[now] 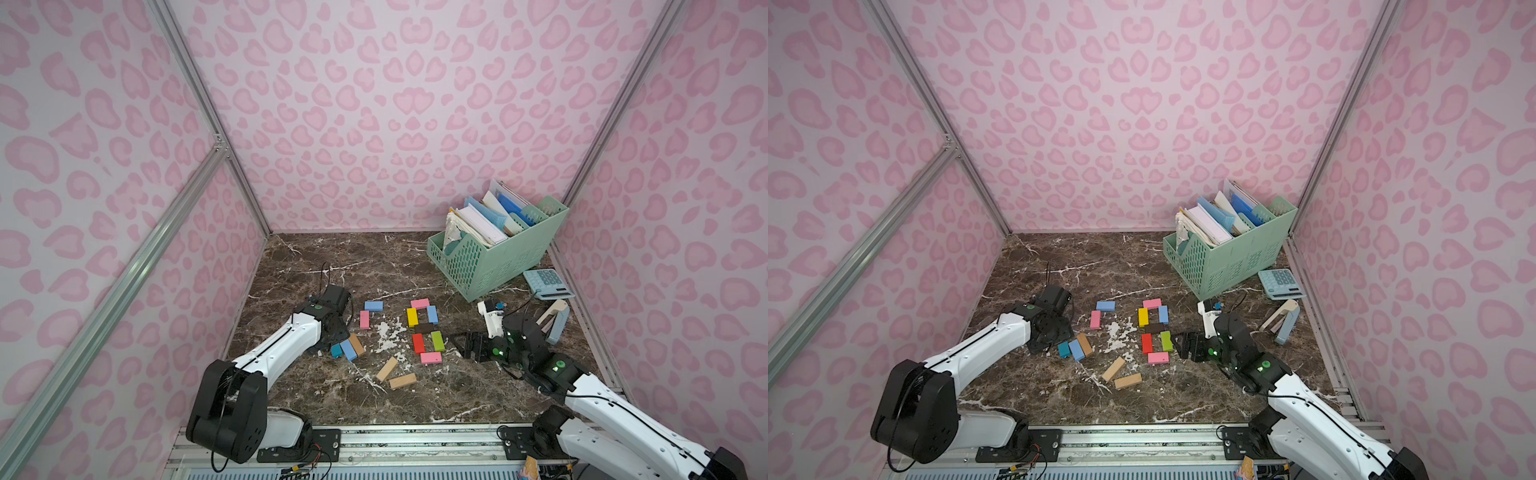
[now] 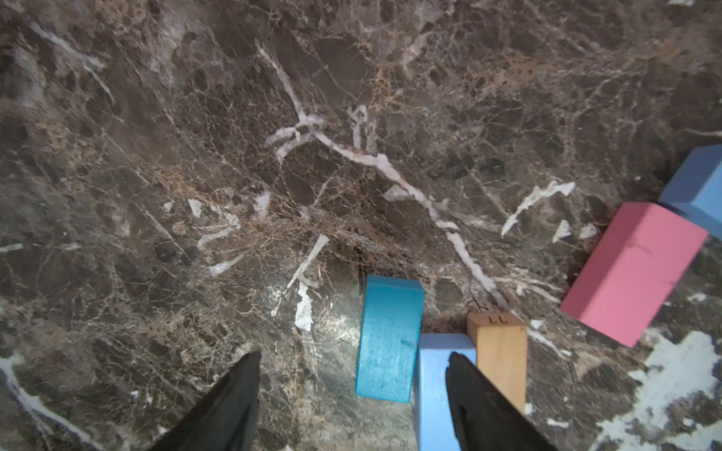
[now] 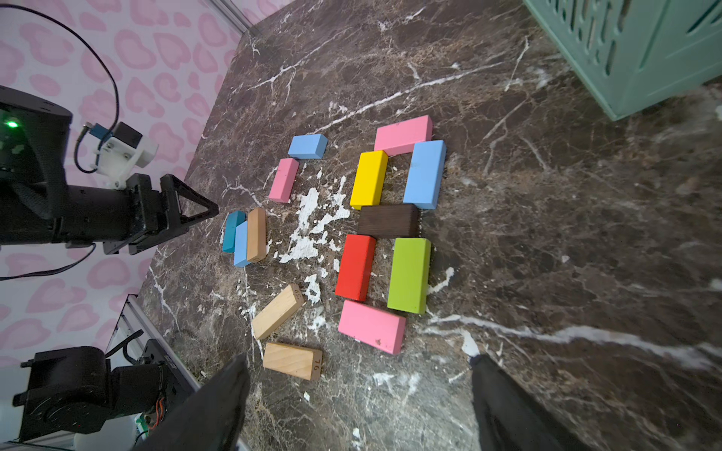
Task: Assemble the number 8 with building blocks
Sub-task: Pick up the building block from the center of the board, then assemble the building block at the center of the board.
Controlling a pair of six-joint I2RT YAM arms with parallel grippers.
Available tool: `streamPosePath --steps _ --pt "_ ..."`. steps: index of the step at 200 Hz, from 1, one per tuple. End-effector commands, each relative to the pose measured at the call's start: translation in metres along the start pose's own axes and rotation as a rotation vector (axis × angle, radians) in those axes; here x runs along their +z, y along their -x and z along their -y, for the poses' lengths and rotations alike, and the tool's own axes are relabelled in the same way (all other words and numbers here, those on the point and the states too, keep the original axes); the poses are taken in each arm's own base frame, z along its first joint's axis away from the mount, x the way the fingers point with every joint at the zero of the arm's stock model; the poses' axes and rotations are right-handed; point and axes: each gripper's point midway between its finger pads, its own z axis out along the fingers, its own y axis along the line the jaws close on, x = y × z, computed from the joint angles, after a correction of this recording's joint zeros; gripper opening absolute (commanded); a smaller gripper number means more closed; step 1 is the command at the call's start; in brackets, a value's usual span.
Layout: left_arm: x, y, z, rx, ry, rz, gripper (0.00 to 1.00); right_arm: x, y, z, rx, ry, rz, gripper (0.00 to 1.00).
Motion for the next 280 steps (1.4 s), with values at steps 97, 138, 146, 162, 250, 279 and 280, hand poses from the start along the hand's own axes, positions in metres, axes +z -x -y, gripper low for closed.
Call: streamPosePath --steps 97,138,146,162,250,279,280 --pt "0.04 -0.009 0.019 -0.075 -0.047 -0.107 0.55 -0.002 0.006 -0.002 -0.024 0.001 0.027 0.9" --pt "0.043 -0.009 0.016 -0.072 -0.028 -0.109 0.4 -0.002 0.006 -0.003 -0.026 0.004 0.026 0.9" --pt "0.04 -0.006 0.016 -0.069 -0.025 -0.098 0.36 -0.002 0.006 -0.002 -0.025 0.004 0.027 0.9" --pt "0.032 0.0 0.014 -0.056 -0.021 -0.076 0.28 -0.002 0.006 -0.002 -0.025 0.003 0.029 0.9" --pt "-0.023 0.01 0.067 0.166 -0.13 -0.034 0.17 -0.002 0.013 -0.005 -0.033 0.001 0.047 0.9" --pt "-0.026 0.0 0.103 0.234 -0.164 -0.052 0.17 -0.004 0.014 -0.003 -0.034 -0.01 0.052 0.9" --pt "-0.026 0.0 0.105 0.235 -0.165 -0.052 0.17 -0.004 0.014 -0.003 -0.033 -0.011 0.053 0.9"
